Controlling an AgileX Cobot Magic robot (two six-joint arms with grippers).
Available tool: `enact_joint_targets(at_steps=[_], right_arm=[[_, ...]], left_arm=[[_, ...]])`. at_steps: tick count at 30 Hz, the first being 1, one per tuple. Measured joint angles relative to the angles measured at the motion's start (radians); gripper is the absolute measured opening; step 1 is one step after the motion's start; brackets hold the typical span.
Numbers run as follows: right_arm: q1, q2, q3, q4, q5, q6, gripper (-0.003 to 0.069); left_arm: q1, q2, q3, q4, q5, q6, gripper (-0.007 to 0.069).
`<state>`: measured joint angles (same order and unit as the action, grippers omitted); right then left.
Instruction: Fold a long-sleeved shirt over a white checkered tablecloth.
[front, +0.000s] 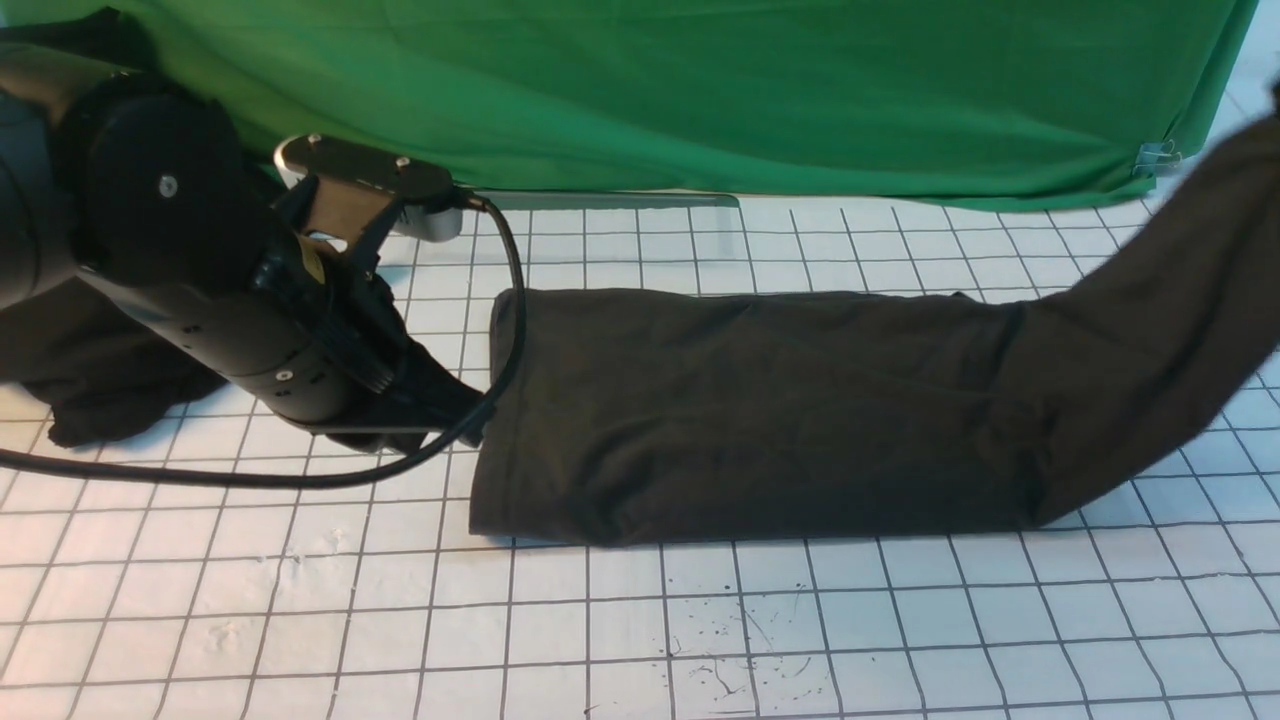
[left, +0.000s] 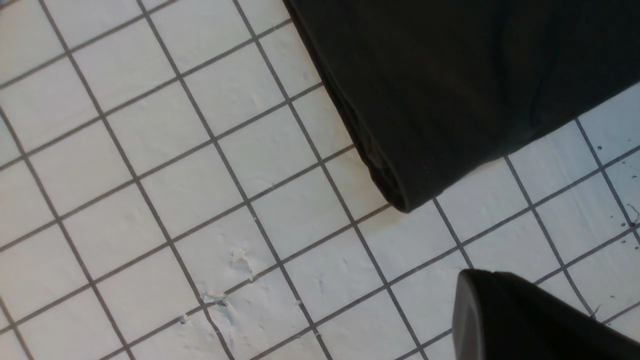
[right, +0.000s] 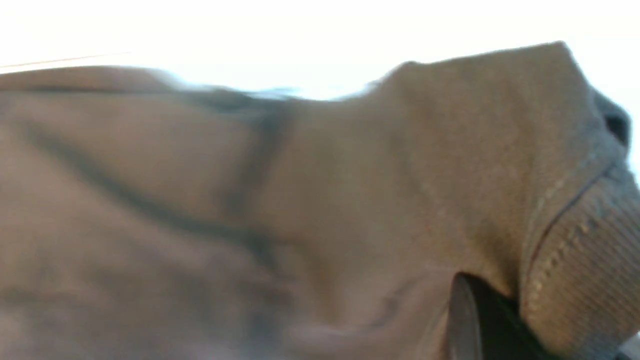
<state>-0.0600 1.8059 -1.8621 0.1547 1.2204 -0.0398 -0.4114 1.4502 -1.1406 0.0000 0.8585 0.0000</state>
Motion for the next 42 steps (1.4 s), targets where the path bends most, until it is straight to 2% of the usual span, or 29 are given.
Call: enact_joint_targets(at_steps=[5, 6, 11, 17, 21, 26, 29, 31, 33, 34, 36, 38, 40, 42], right_arm=[[0.255, -0.01, 0.0, 0.01, -0.006, 0.053, 0.0039], [0.265, -0.007, 0.0, 0.01, -0.009, 0.058, 0.0039], [0.511, 0.057, 0.0, 0.015, -0.112, 0.135, 0.0039], [0.675, 0.171, 0.0, 0.116, -0.278, 0.177, 0.0038], [0.736, 0.26, 0.001, 0.202, -0.4, 0.18, 0.0038], [0.774, 0.332, 0.001, 0.246, -0.495, 0.18, 0.0043], [0.788, 0.366, 0.001, 0.263, -0.539, 0.186, 0.008], [0.8, 0.391, 0.001, 0.272, -0.568, 0.197, 0.0169], [0.805, 0.406, 0.001, 0.277, -0.589, 0.201, 0.0294], [0.805, 0.407, 0.001, 0.278, -0.591, 0.202, 0.0306], [0.805, 0.408, 0.001, 0.279, -0.59, 0.2, 0.0422], [0.8, 0.397, -0.012, 0.274, -0.543, 0.137, 0.0488], [0.78, 0.377, -0.04, 0.249, -0.449, 0.054, 0.0499], [0.75, 0.346, -0.071, 0.189, -0.349, 0.012, 0.0463]], left_arm=[[0.014, 0.0, 0.0, 0.044, 0.0, 0.0, -0.0004], [0.016, 0.0, 0.0, 0.044, 0.001, 0.0, -0.0004], [0.136, 0.0, 0.0, 0.039, 0.018, 0.0, -0.0004], [0.279, 0.0, 0.0, -0.081, 0.059, 0.075, -0.0004], [0.306, 0.0, 0.0, -0.173, 0.06, 0.135, -0.0004], [0.306, 0.0, 0.0, -0.209, 0.059, 0.151, -0.0004], [0.306, 0.0, 0.0, -0.216, 0.059, 0.158, -0.0004], [0.306, 0.0, 0.0, -0.216, 0.059, 0.163, -0.0004], [0.306, 0.0, 0.0, -0.218, 0.059, 0.165, -0.0004], [0.306, 0.0, 0.0, -0.218, 0.059, 0.167, -0.0004], [0.306, 0.0, 0.0, -0.218, 0.059, 0.168, -0.0004], [0.306, 0.0, 0.0, -0.219, 0.059, 0.175, -0.0004], [0.306, 0.0, 0.0, -0.223, 0.059, 0.178, -0.0004], [0.306, 0.0, 0.0, -0.241, 0.054, 0.187, -0.0004]])
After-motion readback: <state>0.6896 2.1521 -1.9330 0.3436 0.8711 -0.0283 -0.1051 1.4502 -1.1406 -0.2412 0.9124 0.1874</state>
